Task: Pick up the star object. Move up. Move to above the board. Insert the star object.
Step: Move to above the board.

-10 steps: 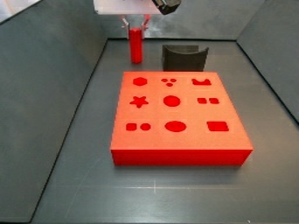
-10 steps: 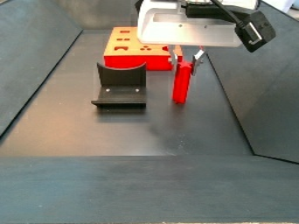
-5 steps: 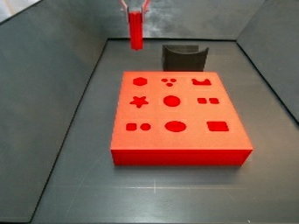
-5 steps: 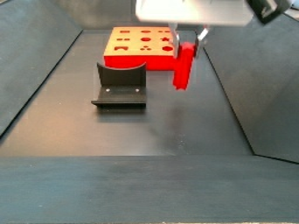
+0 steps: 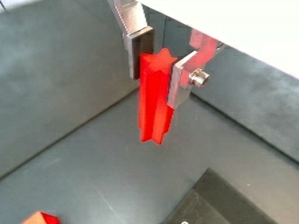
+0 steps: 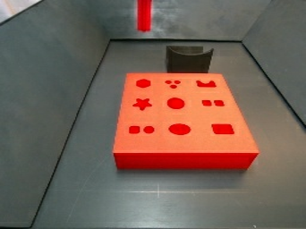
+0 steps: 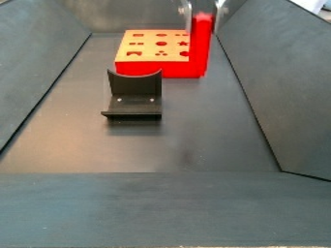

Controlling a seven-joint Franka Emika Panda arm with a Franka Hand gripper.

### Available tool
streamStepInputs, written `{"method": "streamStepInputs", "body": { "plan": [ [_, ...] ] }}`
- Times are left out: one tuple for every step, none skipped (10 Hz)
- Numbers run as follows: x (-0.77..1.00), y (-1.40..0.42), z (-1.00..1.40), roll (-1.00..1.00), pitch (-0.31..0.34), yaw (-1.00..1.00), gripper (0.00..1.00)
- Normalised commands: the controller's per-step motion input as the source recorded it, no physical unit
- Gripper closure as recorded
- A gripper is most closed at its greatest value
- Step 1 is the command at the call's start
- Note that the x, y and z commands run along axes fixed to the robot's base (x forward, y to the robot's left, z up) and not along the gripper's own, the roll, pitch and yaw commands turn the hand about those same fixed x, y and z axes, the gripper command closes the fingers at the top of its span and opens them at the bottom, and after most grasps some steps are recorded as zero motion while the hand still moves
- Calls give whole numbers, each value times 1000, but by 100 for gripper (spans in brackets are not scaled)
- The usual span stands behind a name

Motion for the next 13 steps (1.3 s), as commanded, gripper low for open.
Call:
{"method": "streamStepInputs", "body": {
  "plan": [
    [171,116,915,-208,98,-26,100],
    [121,87,724,-181,81,-32,100],
    [96,69,598,-169,76,-31,100],
    [49,41,283,-146,75,-32,100],
    [30,-1000,280,182,132,-266,100],
    [32,-1000,246,212,114,-241,100],
    [28,-1000,257,220,96,-132,100],
    [27,-1000,260,146,75,-68,100],
    [33,-1000,260,88,61,-19,100],
    [35,-1000,266,60,61,0,100],
    [36,-1000,272,37,51,3,100],
    [37,-1000,273,25,47,4,100],
    [43,-1000,280,4,52,4,100]
  ]
}}
